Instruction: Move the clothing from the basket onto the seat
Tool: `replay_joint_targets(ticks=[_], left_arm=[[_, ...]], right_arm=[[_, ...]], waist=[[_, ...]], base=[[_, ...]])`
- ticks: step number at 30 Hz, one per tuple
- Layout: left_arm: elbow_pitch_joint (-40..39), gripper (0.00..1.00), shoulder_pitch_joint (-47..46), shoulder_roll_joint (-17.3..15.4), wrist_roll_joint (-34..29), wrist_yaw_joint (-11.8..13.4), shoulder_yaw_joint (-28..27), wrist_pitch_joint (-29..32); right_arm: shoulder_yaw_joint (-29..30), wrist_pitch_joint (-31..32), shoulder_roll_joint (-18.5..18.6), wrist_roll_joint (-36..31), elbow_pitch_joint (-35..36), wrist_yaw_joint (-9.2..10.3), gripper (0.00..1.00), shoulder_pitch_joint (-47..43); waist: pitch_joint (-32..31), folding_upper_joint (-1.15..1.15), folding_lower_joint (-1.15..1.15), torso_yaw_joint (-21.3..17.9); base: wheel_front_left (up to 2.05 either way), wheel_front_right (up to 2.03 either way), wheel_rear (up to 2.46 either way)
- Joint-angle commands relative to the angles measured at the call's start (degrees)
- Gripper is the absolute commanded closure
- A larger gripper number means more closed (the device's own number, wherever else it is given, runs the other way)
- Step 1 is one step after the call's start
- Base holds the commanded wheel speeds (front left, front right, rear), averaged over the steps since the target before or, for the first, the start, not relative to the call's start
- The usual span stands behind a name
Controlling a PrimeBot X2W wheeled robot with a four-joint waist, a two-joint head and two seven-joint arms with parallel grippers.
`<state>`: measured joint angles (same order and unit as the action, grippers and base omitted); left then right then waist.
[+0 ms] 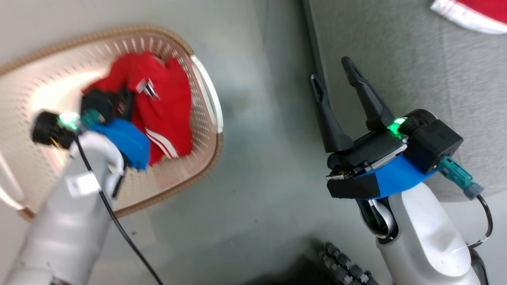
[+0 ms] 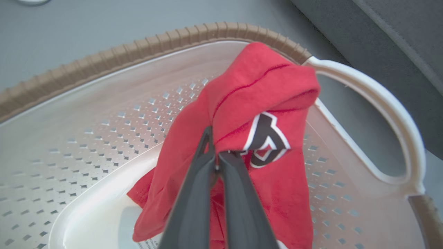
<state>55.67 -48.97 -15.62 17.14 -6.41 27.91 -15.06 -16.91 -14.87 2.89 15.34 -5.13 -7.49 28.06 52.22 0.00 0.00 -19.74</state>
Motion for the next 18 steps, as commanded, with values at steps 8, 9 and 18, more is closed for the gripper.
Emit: replay_joint_targets(ticks=[8,9,18], left_arm=[[-3.42,1.0,11.22,3.21,1.21,-0.82,-0.41,-0.17],[-3.89,1.0,12.25,3.64,1.38,-0.9,-0.41,-0.17],[-7.36,1.0,18.47,8.03,4.04,-1.23,3.08,-0.18]], right_arm=[[1.84,0.28,0.01,-1.91,-3.51,-0.01,0.0,-2.83],[2.0,0.62,0.01,-2.38,-3.85,-0.01,0.0,-3.28],[4.74,5.52,0.02,-5.99,-6.32,-0.01,0.0,-9.56]], waist=[[-17.86,0.0,0.0,5.17],[-19.38,0.0,0.0,5.68],[-33.89,0.0,0.0,11.96]], base=[[0.0,0.0,0.0],[0.0,0.0,0.0],[0.0,0.0,0.0]])
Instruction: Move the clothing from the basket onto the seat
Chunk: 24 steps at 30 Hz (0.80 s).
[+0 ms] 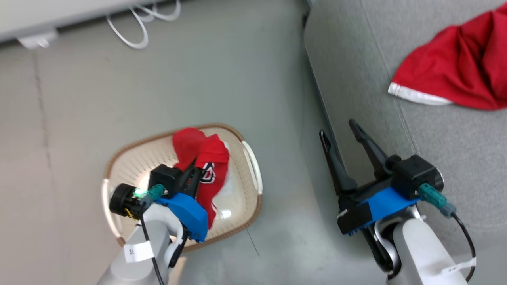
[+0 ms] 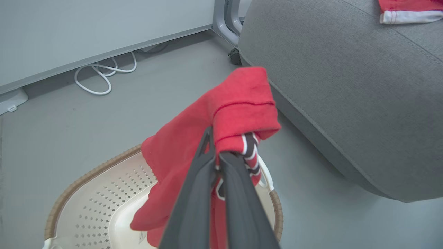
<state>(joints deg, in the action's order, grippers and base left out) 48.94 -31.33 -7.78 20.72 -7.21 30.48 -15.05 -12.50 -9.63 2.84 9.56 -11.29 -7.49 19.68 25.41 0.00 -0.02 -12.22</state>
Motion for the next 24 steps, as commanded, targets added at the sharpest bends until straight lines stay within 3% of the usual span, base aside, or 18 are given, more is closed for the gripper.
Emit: replay_joint_targets(ticks=[1,12,24], left_arm=[[-1.1,1.0,1.13,0.34,0.85,-0.44,1.2,-0.19],[-4.7,1.0,0.85,-0.03,6.15,-0.32,9.35,-0.18],[-7.46,1.0,-6.68,0.67,12.73,-0.31,18.53,-0.19]], right_arm=[[0.47,0.6,0.08,-0.25,-0.3,-0.01,0.0,-1.84],[-0.22,3.73,0.08,0.8,0.07,-0.01,0.0,-7.83],[-0.61,5.26,0.08,1.49,0.55,-0.01,0.0,-10.68]], waist=[[-8.55,0.0,0.02,4.96],[-19.02,0.0,0.02,8.79],[-23.51,0.0,0.02,12.45]], base=[[0.0,0.0,0.0],[0.0,0.0,0.0],[0.0,0.0,0.0]])
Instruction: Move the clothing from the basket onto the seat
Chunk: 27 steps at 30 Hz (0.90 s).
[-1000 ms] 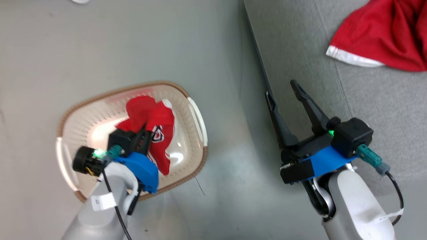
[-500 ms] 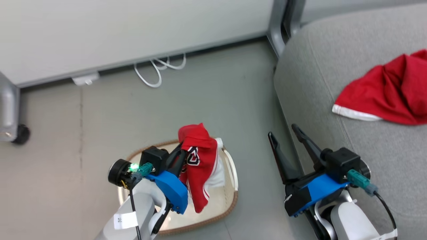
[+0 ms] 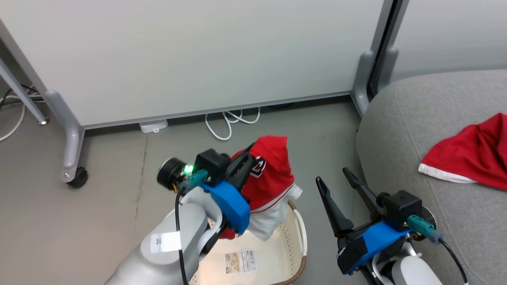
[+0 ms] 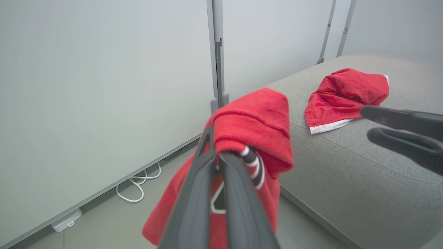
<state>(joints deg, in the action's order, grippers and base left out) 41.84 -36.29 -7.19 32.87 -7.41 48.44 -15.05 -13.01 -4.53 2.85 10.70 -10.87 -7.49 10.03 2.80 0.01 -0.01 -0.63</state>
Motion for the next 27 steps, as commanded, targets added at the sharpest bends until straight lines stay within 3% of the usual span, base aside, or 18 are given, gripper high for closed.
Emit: replay_joint_targets(ticks=[1,16,27], left_arm=[[-0.43,1.0,-2.39,0.26,1.29,-0.11,1.18,-0.19],[1.19,1.0,-12.16,1.94,8.25,-0.1,9.01,-0.08],[2.72,1.0,-13.93,2.8,11.61,-0.11,13.36,-0.19]], right_arm=[[-0.14,0.21,0.07,0.51,0.12,-0.01,0.0,-1.21],[-0.56,0.61,0.07,0.75,0.35,-0.01,0.0,-2.0],[-0.67,0.69,0.07,0.82,0.44,-0.01,0.0,-2.1]], waist=[[-1.14,-0.01,0.01,1.08],[-2.64,-0.01,0.01,2.92],[-2.15,-0.01,0.01,2.69]], base=[[0.0,0.0,0.0],[0.0,0.0,0.0],[0.0,0.0,0.0]])
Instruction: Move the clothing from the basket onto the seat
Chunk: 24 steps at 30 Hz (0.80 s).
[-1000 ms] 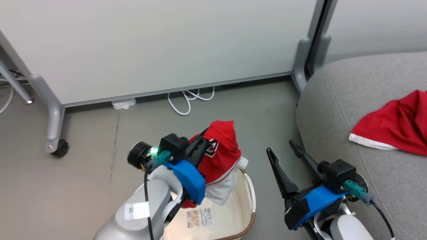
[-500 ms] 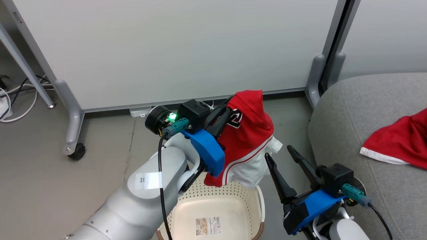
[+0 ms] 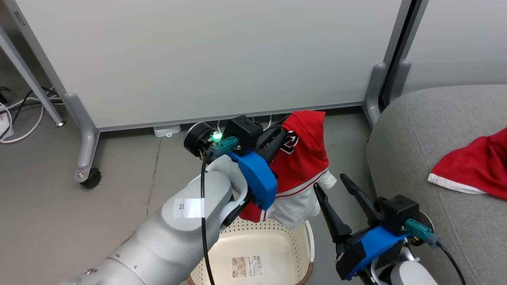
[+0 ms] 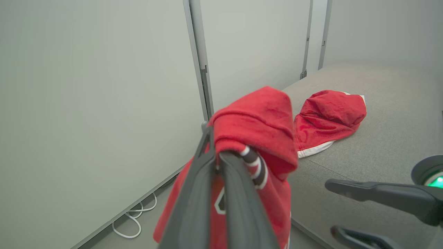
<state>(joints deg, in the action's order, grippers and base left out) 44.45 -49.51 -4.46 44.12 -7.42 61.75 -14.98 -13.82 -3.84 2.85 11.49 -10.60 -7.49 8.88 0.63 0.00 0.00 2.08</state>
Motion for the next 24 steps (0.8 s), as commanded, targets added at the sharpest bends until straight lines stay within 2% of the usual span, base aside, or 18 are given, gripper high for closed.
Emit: replay_joint_targets(ticks=[1,12,24], left_arm=[[0.08,1.0,-0.87,0.09,0.4,-0.09,0.21,-0.26],[-1.13,1.0,-0.81,-0.26,0.78,-0.1,-0.24,-0.29],[-1.92,1.0,-1.37,0.05,0.53,-0.1,0.9,-0.3]], right_arm=[[0.17,0.04,0.07,0.05,0.2,-0.01,0.0,-0.96],[-0.39,1.11,0.07,-1.11,-0.64,-0.01,0.0,2.51],[-3.84,1.31,1.09,-0.59,-11.6,-0.01,0.0,14.52]], waist=[[0.12,0.0,0.0,-0.03],[1.88,0.0,0.0,-0.05],[3.84,0.0,0.0,0.54]], base=[[0.0,0.0,0.0],[0.0,0.0,0.0],[0.0,0.0,0.0]])
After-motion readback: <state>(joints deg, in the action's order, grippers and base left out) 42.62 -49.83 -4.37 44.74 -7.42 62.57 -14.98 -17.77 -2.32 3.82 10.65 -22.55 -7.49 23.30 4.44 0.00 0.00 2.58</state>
